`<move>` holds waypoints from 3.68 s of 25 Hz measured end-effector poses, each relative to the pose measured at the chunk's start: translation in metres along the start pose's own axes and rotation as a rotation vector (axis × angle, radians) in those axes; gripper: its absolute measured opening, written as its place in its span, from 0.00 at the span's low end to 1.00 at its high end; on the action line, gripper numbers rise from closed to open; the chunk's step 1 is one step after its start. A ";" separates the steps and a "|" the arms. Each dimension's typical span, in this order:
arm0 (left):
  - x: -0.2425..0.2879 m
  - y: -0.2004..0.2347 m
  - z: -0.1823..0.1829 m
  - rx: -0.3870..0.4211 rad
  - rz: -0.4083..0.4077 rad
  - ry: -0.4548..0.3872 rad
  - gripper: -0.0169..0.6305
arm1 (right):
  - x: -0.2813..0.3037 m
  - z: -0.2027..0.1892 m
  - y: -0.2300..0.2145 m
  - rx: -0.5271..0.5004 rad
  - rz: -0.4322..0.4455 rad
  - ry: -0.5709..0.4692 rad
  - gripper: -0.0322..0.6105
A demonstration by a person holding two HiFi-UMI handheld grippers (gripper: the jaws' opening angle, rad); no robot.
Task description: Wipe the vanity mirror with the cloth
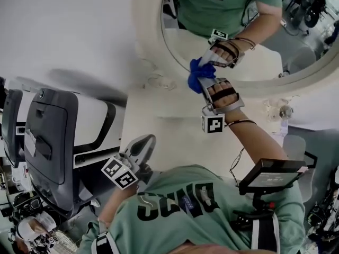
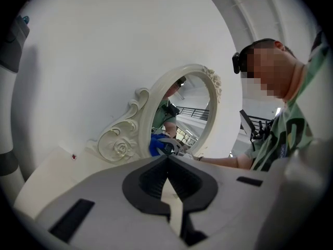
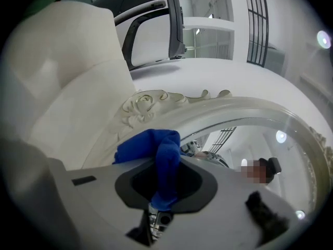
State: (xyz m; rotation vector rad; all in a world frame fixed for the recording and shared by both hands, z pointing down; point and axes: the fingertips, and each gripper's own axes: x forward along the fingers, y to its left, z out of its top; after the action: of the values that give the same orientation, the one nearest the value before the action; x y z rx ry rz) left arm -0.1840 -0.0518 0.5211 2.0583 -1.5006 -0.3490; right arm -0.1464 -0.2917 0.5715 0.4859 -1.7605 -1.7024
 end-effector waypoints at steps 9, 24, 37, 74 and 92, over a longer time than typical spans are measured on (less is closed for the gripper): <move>0.009 -0.035 0.049 0.082 -0.103 -0.134 0.04 | -0.072 -0.012 -0.247 0.004 -0.356 -0.024 0.14; -0.022 -0.034 0.107 0.172 -0.074 -0.307 0.04 | -0.102 -0.061 -0.452 -0.112 -0.589 0.194 0.14; 0.029 -0.029 0.141 0.528 0.035 -0.207 0.04 | -0.080 -0.049 -0.391 -0.115 -0.535 0.155 0.13; 0.024 -0.038 0.120 0.386 -0.043 -0.236 0.04 | -0.106 -0.042 -0.392 -0.098 -0.571 0.067 0.13; 0.016 -0.034 0.121 0.359 -0.032 -0.240 0.04 | -0.093 -0.063 -0.415 -0.145 -0.623 0.153 0.13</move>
State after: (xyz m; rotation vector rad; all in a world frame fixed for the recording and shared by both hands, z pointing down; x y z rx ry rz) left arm -0.2140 -0.0937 0.4056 2.3897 -1.7808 -0.3712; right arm -0.1041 -0.3174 0.1448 1.1538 -1.4433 -2.1159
